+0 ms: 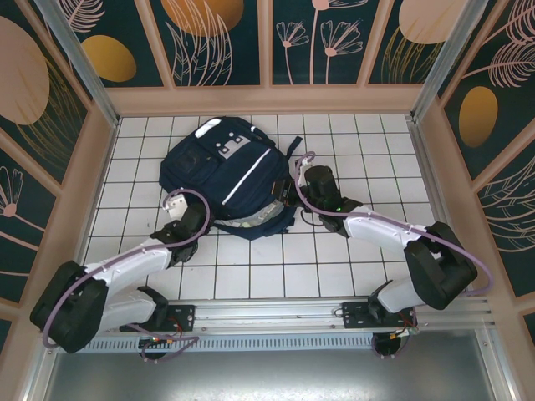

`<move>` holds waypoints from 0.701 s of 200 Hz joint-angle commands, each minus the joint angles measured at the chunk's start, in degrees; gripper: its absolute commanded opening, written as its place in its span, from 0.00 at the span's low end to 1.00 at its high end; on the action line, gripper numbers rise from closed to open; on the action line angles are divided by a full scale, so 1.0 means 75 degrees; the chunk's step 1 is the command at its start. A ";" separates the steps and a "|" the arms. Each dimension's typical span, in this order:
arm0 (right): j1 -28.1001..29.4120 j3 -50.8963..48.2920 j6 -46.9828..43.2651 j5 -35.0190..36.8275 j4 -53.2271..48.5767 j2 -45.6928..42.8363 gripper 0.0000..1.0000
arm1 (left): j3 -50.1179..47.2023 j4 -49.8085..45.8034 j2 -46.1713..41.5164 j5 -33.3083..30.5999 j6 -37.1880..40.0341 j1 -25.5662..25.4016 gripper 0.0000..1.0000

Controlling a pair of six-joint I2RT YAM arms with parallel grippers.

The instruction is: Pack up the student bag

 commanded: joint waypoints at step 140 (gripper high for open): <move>-0.0481 -0.0380 -0.0279 -0.0397 0.0320 -0.0392 0.31 | 0.0184 0.1608 0.1369 0.1820 0.1308 0.1399 0.60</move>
